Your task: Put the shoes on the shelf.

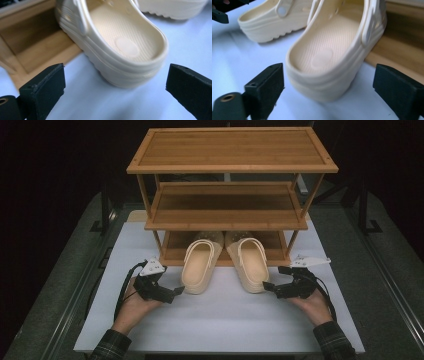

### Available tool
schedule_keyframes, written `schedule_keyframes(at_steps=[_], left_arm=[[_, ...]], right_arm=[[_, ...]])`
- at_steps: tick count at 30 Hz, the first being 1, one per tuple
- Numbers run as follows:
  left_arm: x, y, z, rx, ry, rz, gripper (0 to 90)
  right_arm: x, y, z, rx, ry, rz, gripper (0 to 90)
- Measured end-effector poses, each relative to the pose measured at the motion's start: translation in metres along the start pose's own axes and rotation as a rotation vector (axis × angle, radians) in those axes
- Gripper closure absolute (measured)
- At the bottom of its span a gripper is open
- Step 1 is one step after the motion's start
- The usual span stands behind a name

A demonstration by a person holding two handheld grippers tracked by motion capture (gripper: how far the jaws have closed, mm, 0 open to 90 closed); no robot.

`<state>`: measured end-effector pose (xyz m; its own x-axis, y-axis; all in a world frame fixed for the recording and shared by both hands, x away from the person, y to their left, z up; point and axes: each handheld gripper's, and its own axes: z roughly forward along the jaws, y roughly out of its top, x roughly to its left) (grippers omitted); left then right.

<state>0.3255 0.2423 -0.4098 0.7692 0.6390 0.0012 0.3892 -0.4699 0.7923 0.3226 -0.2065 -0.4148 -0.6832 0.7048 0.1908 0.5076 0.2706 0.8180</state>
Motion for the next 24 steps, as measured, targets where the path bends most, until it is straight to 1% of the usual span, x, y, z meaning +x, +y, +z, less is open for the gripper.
schedule_keyframes(at_steps=[1,3,5,7,9,11,12,13,15,16,17,19,21,22,24], left_arm=[[-0.001,-0.003,0.001,0.006,-0.015,-0.003,2.0],[-0.003,-0.007,0.005,0.023,-0.027,0.001,2.0],[-0.003,-0.010,0.012,0.039,-0.037,0.002,2.0],[-0.004,-0.010,0.020,0.055,-0.052,-0.001,2.0],[-0.006,-0.011,0.026,0.081,-0.058,0.016,2.0],[-0.008,-0.010,0.032,0.087,-0.062,0.020,2.0],[-0.009,-0.009,0.035,0.081,-0.059,0.019,2.1],[-0.009,-0.007,0.038,0.076,-0.052,0.023,2.1],[-0.010,-0.004,0.043,0.065,-0.050,0.015,2.1],[-0.010,-0.002,0.046,0.063,-0.053,0.019,2.4],[-0.011,0.000,0.049,0.067,-0.046,0.026,3.5],[-0.012,0.004,0.055,0.066,-0.045,0.018,2.0],[-0.012,0.007,0.061,0.046,-0.045,0.009,2.0],[-0.012,0.009,0.063,0.045,-0.047,0.002,2.0],[-0.012,0.014,0.067,0.056,-0.048,0.011,2.0]], right_arm=[[0.000,-0.002,0.000,0.004,0.000,-0.002,8.0],[0.000,-0.008,-0.001,0.013,0.003,-0.001,7.9],[0.002,-0.013,0.003,0.035,0.002,-0.010,5.7],[0.003,-0.015,0.009,0.060,0.003,-0.021,3.3],[0.005,-0.016,0.017,0.094,0.005,-0.032,2.6],[0.007,-0.017,0.025,0.122,0.010,-0.042,2.6],[0.009,-0.017,0.029,0.133,0.011,-0.047,2.6],[0.009,-0.017,0.032,0.133,0.003,-0.059,2.6],[0.009,-0.015,0.035,0.117,0.005,-0.061,5.1],[0.009,-0.014,0.036,0.109,0.005,-0.063,5.6],[0.008,-0.012,0.038,0.118,0.000,-0.061,5.7],[0.007,-0.009,0.043,0.124,0.005,-0.059,4.9],[0.006,-0.004,0.049,0.116,0.000,-0.059,4.7],[0.006,-0.003,0.051,0.116,0.001,-0.056,4.7],[0.005,0.002,0.056,0.126,-0.003,-0.062,4.5]])
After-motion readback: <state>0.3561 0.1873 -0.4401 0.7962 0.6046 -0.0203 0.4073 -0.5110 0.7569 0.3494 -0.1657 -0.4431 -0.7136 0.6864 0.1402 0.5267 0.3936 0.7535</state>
